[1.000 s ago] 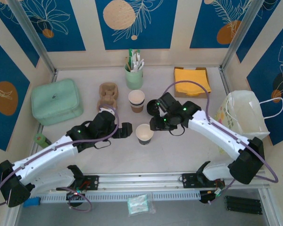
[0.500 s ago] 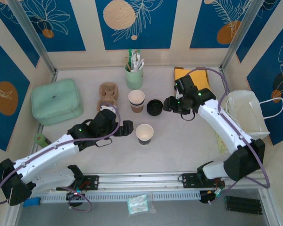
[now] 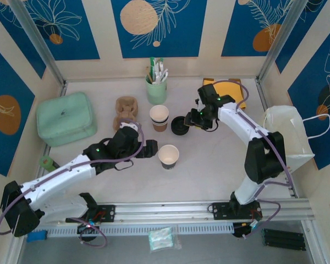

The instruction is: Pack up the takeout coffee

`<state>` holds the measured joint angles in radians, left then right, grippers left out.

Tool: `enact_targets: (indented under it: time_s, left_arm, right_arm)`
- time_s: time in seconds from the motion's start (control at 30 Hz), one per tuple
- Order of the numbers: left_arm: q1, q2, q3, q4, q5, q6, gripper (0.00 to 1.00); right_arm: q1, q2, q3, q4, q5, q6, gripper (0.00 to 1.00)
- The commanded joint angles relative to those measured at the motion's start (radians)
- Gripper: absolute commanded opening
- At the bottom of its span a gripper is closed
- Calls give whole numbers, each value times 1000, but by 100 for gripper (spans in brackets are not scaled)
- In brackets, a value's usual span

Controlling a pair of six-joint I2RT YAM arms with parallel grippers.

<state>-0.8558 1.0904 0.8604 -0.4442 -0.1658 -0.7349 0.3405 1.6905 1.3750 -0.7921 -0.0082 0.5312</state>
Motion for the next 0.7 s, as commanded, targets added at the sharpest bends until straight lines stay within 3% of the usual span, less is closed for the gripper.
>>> enact_targets:
  time_s: [0.0,0.67]
  left_arm:
    - [-9,15,31,27,-6,18,99]
    - [-9,59,40,58,9,5,99]
  right_arm:
    - [-7,36,53,1,-21,6,46]
    - [-34,250,178,-18,-6,-6,33]
